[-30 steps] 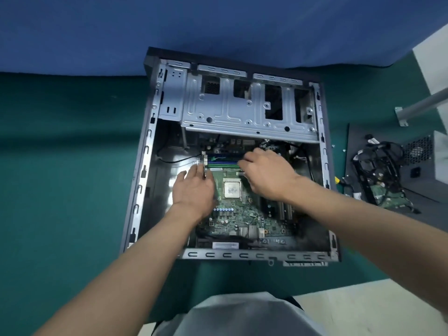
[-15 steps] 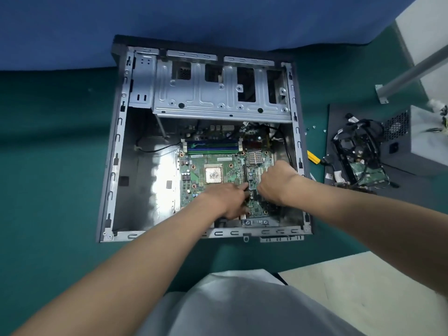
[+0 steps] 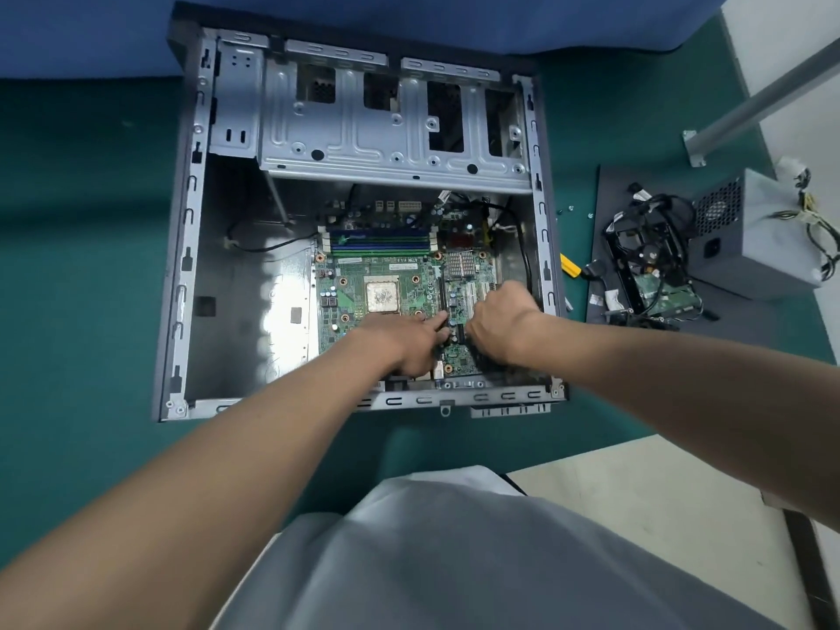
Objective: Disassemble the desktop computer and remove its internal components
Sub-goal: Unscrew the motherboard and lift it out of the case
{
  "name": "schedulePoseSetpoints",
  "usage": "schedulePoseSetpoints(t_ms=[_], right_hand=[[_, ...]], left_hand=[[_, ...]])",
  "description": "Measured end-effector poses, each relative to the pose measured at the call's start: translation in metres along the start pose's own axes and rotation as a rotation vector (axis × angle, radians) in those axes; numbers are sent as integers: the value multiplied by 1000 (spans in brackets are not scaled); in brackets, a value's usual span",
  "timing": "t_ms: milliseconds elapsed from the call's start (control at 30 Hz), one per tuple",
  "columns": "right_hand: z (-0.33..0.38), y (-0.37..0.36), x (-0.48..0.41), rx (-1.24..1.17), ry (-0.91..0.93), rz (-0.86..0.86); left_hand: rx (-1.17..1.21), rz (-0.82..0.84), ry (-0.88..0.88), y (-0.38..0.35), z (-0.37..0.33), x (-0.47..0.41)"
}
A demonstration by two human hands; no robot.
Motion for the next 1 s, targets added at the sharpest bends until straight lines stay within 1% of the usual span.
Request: schedulePoseSetpoints(t_ms=[67,200,400,600,733,800,833,867,900,933,1000], right_hand=[[0,-1,0,-9,-3,9],[10,-6,5,25,49,44],[-1,-2,0,-20,-23,54],[5,-5,2,-21,16,79],[-22,15,-6,27,-54,16],[-28,24,-8,-3,-21,-7],[-26,28,-8,-18,4,-39],[-20,33,-6,-31,34,-79],[-12,38,-2,-53,63,-124],[-2,44,2,-87,84,-187],[10,60,11,-175,72,-364]], left_hand=[[12,7,17,0,1,1],[4,18,32,1,-2,4],[-1,16,24,2,-3,6],[-7,-5,19,2,-4,5],[-11,15,3,1,-3,1],[22,15,-6,1,-4,1],[57,-6,-4,4,-4,2],[116,-61,3,8,-2,3],[199,-159,15,16,1,6],[300,-292,40,27,5,12],[503,-618,85,52,18,28]])
Point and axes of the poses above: each hand's wrist, its own x-axis away from the middle knuckle, its own y-axis out of the back of the hand, z = x × y, the point moved 7 cm from there along -x, towards the middle knuckle, and after that the axes turned 6 degrees about x, right-handed, at the moved point
